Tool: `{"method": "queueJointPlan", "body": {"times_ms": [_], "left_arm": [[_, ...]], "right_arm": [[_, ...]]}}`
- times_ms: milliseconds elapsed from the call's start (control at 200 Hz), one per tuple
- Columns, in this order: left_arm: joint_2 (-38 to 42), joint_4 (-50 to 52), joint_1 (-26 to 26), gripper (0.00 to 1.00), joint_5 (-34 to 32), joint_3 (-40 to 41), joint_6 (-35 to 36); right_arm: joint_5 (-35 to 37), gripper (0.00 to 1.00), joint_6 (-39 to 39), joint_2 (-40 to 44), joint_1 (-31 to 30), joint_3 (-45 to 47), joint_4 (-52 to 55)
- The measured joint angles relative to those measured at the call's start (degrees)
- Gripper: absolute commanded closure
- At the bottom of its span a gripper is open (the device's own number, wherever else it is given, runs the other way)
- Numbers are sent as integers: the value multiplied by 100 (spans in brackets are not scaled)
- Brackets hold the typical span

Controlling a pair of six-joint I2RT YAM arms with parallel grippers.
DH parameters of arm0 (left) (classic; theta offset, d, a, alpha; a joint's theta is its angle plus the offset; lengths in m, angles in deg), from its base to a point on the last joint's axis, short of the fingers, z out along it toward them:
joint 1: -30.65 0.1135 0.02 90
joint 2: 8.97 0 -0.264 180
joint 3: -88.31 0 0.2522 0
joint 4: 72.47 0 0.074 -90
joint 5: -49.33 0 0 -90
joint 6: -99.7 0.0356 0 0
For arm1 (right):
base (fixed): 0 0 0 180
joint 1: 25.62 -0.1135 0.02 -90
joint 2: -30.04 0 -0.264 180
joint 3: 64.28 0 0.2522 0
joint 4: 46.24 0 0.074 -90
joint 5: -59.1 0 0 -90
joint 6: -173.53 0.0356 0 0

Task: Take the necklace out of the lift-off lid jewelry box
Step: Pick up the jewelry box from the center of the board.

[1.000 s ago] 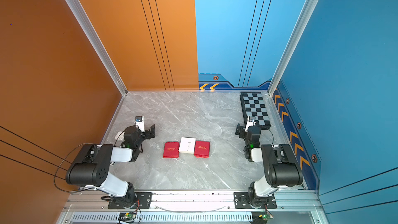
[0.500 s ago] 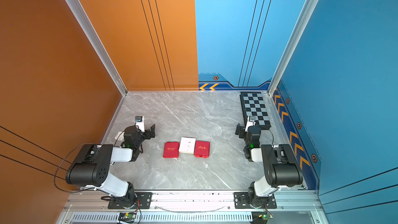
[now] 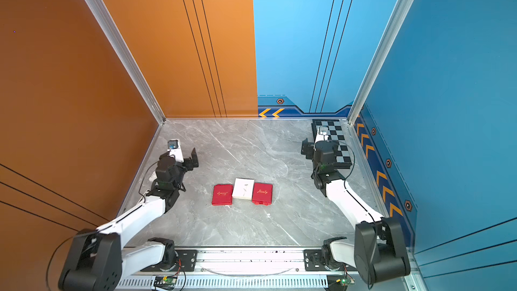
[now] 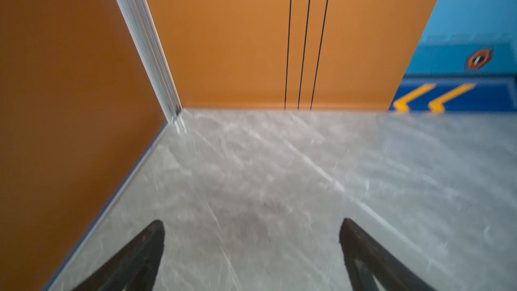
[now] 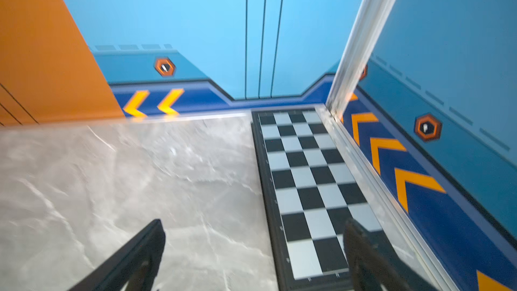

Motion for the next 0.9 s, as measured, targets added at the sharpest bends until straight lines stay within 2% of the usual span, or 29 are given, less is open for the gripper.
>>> {"method": "queueJointPlan", "body": {"times_ms": [155,280,365,445,641,896], "left_arm": [[728,1261,-256,2,20,-1108,-487],[977,1851,-809,2,-42,-1346,-632],[1047,2212,-1266,2,-195,-1340,-697],[1056,2529,-1486,2,-267,-1342,-839],[802,3447,-1650,2,-417,-1604,-1189],[387,3821,-1696,2,-396,-1698,-1379]], "right_arm": [[157,0,664,-15,-848,-1390,1775],[109,0,1386,-516,-1523,-1971,2957],[48,0,1840,-914,-1908,-1985,3547],[9,0,2229,-1255,-2288,-1902,3976],[-129,0,2986,-1727,-3093,-1709,4531],[-168,0,3560,-2315,-3576,-1690,4636]]}}
